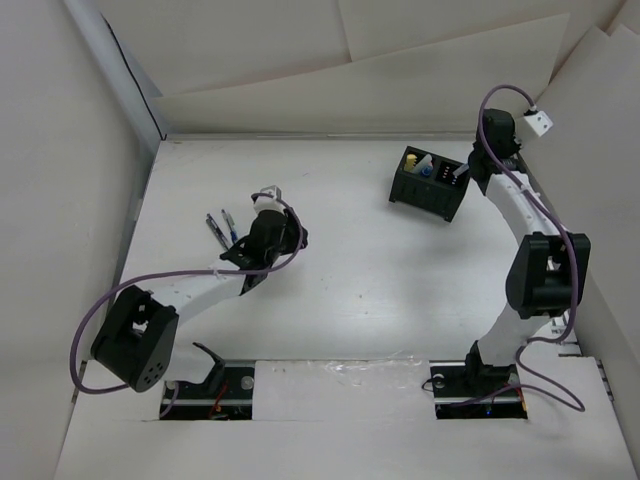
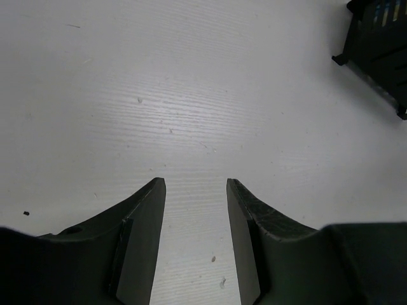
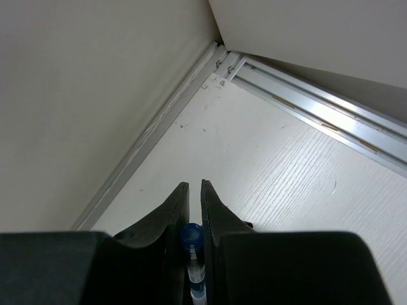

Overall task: Sort the stationery into containers
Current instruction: Place the pen in the storage box, then pick up the pen from the center of the board.

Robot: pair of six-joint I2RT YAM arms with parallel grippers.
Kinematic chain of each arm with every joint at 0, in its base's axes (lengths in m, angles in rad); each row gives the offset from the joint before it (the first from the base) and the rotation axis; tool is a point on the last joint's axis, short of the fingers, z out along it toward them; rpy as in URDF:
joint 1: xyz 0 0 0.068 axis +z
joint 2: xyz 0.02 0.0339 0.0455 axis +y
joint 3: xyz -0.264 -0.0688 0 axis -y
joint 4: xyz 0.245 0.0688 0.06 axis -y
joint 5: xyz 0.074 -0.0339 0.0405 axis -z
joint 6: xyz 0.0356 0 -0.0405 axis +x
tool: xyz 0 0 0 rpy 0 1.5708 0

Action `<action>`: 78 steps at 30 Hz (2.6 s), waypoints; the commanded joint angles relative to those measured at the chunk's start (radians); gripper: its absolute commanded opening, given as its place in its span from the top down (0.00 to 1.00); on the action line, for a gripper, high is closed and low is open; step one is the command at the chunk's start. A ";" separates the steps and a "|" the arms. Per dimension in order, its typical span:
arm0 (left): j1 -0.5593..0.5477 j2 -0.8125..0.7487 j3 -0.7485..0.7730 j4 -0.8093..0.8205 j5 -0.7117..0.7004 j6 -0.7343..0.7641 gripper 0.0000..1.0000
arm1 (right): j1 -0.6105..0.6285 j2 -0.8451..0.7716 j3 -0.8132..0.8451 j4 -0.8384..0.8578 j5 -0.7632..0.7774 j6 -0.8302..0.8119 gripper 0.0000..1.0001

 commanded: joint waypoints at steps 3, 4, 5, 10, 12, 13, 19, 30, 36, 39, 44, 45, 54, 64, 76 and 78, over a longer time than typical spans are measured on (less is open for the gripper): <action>0.006 0.032 0.072 -0.072 -0.099 -0.041 0.61 | 0.020 0.047 0.057 -0.003 0.046 -0.013 1.00; 0.006 0.033 0.072 -0.081 -0.124 -0.053 0.61 | 0.031 0.047 0.057 -0.014 0.032 -0.013 1.00; 0.006 0.043 0.072 -0.096 -0.133 -0.053 0.62 | 0.031 0.064 0.057 -0.014 0.023 -0.002 1.00; 0.015 0.043 0.081 -0.132 -0.214 -0.075 0.62 | 0.040 0.075 0.038 -0.046 -0.036 0.048 0.67; 0.027 0.043 0.090 -0.158 -0.237 -0.085 0.62 | 0.049 0.066 0.038 -0.046 -0.048 0.049 0.53; 0.039 0.052 0.090 -0.158 -0.247 -0.085 0.62 | 0.049 0.038 0.038 -0.058 -0.057 0.059 0.46; 0.142 0.083 0.090 -0.178 -0.167 -0.105 0.62 | 0.058 -0.120 -0.012 -0.058 -0.149 0.082 0.18; 0.160 0.094 0.167 -0.340 -0.320 -0.203 0.69 | 0.235 -0.552 -0.489 0.126 -0.469 0.148 1.00; 0.222 0.103 0.167 -0.374 -0.267 -0.234 0.70 | 0.321 -0.595 -0.615 0.201 -0.522 0.128 1.00; 0.243 0.103 0.140 -0.365 -0.236 -0.234 0.72 | 0.321 -0.606 -0.629 0.201 -0.549 0.128 1.00; 0.243 0.103 0.118 -0.394 -0.236 -0.265 0.74 | 0.330 -0.576 -0.629 0.201 -0.588 0.116 0.90; 0.243 0.103 0.118 -0.394 -0.236 -0.265 0.74 | 0.330 -0.575 -0.620 0.201 -0.599 0.116 0.83; 0.280 0.141 0.081 -0.390 -0.173 -0.274 0.75 | 0.330 -0.556 -0.611 0.201 -0.651 0.107 0.66; 0.352 0.155 0.024 -0.305 -0.092 -0.242 0.79 | 0.330 -0.537 -0.601 0.201 -0.689 0.107 0.66; 0.352 0.226 0.054 -0.270 -0.098 -0.223 0.79 | 0.339 -0.537 -0.601 0.201 -0.701 0.107 0.66; 0.352 0.238 0.069 -0.279 -0.098 -0.214 0.79 | 0.339 -0.526 -0.601 0.201 -0.712 0.107 0.66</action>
